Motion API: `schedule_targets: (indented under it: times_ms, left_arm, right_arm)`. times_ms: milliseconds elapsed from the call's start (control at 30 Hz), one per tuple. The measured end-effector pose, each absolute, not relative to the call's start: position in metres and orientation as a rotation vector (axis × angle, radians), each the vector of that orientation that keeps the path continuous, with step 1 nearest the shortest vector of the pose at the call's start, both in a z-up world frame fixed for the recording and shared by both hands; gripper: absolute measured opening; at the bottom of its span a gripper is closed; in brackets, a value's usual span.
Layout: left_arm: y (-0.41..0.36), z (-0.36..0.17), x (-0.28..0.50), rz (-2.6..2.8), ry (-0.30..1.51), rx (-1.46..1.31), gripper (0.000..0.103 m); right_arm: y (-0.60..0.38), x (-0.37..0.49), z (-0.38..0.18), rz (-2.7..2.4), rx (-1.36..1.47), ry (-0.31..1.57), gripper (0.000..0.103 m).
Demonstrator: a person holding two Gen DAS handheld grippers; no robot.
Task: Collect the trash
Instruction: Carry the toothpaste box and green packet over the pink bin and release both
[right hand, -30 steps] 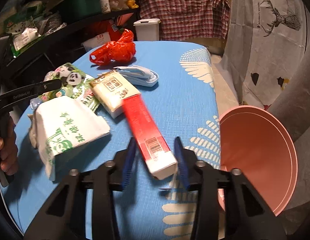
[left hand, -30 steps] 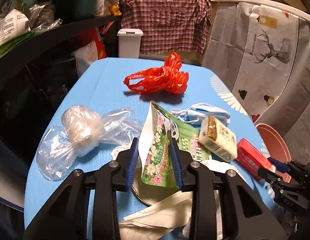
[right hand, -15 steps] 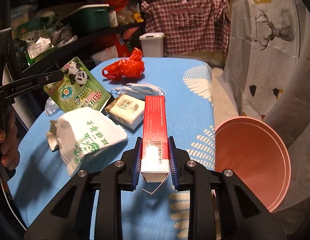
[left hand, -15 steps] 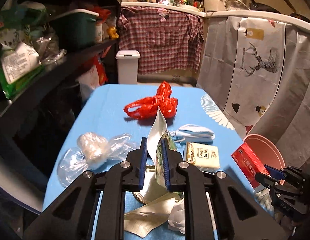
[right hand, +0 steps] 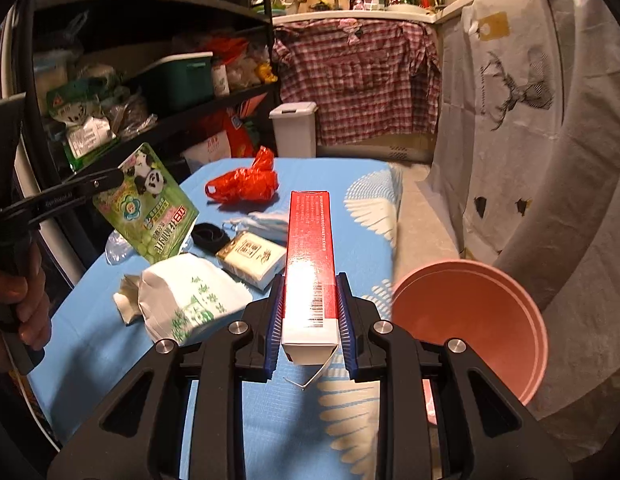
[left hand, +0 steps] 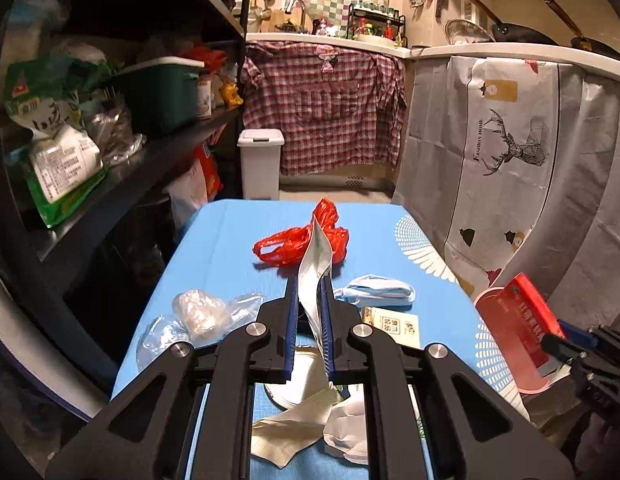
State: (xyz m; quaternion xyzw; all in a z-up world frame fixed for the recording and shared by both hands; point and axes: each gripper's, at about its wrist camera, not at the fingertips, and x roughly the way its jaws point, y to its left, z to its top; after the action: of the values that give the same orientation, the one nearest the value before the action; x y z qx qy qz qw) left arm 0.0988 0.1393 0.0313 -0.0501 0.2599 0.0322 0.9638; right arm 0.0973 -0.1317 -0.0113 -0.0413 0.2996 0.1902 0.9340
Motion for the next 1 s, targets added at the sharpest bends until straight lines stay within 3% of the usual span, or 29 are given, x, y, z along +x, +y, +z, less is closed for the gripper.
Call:
schedule_targets:
  times_ms: [533,1000]
  left_arm:
    - [0.124,0.056,0.087,0.062,0.462,-0.092,0.011]
    - [0.077,0.058,0.098,-0.051,0.489,-0.109,0.011]
  right_arm:
    - [-0.203,0.099,0.034,0.259,-0.086,0.544,0.026]
    - [-0.275,0.119,0.007,0.113,0.054,0.582,0.026]
